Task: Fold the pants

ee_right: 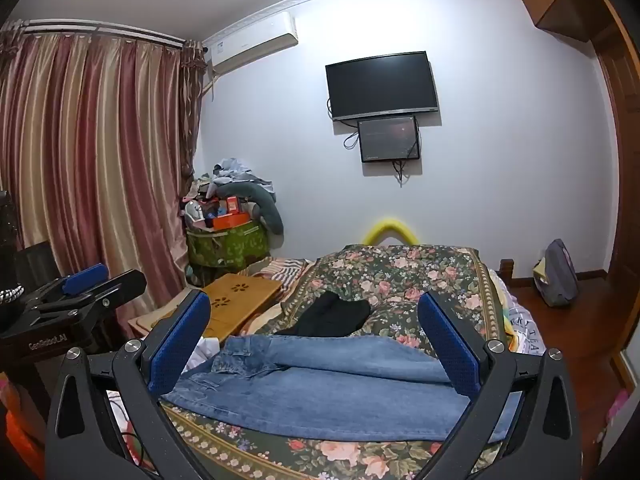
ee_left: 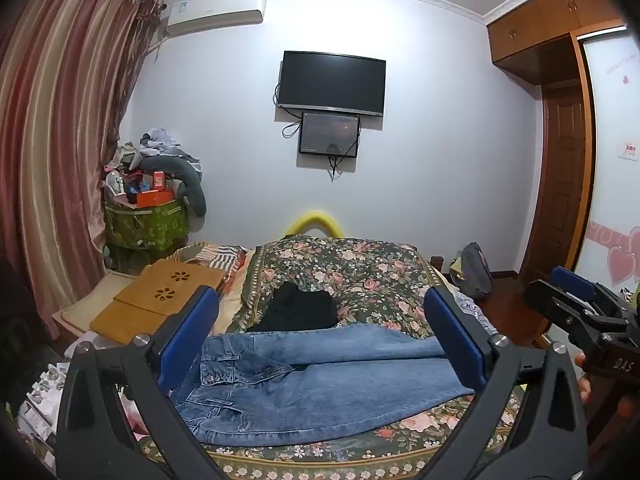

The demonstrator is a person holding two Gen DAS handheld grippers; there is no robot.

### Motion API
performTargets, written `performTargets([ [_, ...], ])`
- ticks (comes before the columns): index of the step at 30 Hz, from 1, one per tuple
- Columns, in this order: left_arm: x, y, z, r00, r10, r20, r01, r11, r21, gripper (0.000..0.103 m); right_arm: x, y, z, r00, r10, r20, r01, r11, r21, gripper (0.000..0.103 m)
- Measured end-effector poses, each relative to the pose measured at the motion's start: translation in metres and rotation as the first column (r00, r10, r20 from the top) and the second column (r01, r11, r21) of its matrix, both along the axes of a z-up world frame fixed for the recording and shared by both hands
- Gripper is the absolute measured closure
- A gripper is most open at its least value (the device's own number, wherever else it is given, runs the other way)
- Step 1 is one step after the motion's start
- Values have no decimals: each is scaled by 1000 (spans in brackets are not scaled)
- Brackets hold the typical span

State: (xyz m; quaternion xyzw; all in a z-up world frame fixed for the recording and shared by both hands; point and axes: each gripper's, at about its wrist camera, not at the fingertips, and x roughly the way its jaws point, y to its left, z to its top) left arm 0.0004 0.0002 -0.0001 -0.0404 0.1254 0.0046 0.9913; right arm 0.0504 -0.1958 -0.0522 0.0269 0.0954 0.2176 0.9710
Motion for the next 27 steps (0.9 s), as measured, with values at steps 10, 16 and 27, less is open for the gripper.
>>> performTargets([
  [10, 7, 4, -7, 1000, -2, 4, 2, 1000, 7, 0, 2, 5, -4, 1000, -6, 0, 6, 1000, -5, 0],
  [16, 2, -1, 0, 1000, -6, 12, 6, 1000, 14, 0, 0, 1, -3, 1000, -24, 5, 24, 1000, -8, 0],
  [27, 4, -11, 0, 999, -1, 32, -1, 999, 52, 0, -3, -3, -2, 999, -46, 5, 46, 999, -2, 0],
])
